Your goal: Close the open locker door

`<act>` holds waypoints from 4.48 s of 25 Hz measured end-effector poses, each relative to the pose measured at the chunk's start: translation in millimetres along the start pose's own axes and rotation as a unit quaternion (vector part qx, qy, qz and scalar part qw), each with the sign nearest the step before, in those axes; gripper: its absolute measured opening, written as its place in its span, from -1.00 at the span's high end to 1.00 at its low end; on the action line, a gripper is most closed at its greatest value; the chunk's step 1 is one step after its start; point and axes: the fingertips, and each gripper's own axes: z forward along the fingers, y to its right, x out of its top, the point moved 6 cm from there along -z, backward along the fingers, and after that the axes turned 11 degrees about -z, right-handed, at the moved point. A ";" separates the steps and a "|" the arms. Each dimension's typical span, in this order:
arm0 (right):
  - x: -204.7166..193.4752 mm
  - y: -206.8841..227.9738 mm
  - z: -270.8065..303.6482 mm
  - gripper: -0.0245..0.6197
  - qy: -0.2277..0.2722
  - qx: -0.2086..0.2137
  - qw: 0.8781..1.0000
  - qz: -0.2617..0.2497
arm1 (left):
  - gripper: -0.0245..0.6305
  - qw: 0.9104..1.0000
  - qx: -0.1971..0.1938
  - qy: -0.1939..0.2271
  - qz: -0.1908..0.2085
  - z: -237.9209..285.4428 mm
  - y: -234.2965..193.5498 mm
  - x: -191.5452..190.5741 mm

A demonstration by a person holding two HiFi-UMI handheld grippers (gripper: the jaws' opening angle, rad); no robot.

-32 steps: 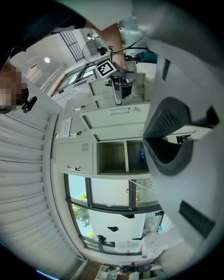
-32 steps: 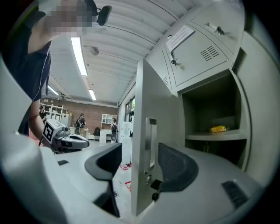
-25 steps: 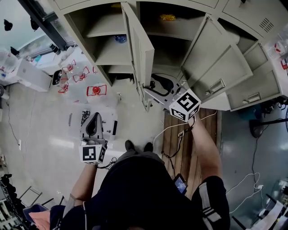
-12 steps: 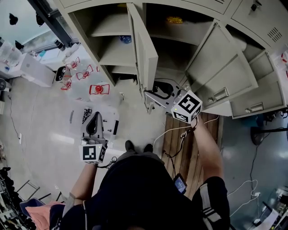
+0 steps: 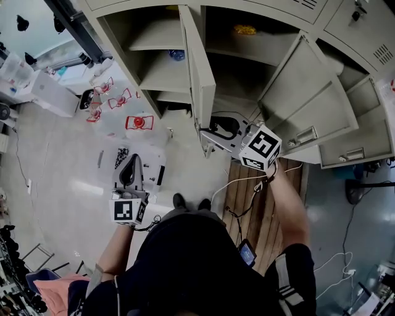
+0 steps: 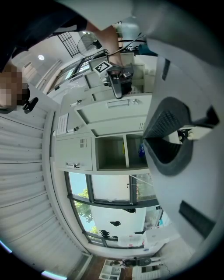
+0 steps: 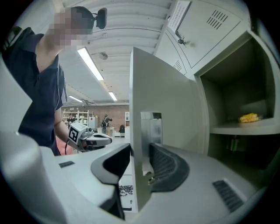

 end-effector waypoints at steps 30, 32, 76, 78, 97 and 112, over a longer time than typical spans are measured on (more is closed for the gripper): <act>9.7 -20.9 57.2 0.56 -0.009 -0.021 1.000 -0.010 | 0.92 1.000 0.019 0.014 0.002 -11.9 -21.9 2.6; 11.0 -23.6 65.8 0.56 -0.010 -0.029 0.999 -0.010 | 0.92 1.000 0.024 0.012 0.003 -15.7 -27.7 0.5; 30.3 -7.1 250.5 0.59 -0.046 -0.302 0.952 0.004 | 0.92 0.998 -0.051 0.009 0.027 2.7 -197.0 14.4; 30.2 -3.2 258.7 0.59 -0.048 -0.317 0.947 0.005 | 0.92 0.998 -0.060 0.009 0.024 11.4 -207.5 16.1; 29.5 24.1 301.3 0.59 -0.060 -0.399 0.915 -0.002 | 0.92 0.991 -0.133 0.009 -0.002 71.1 -249.6 28.6; 27.1 57.5 327.3 0.60 -0.069 -0.425 0.902 -0.007 | 0.92 0.994 -0.104 0.011 -0.005 97.9 -256.8 33.7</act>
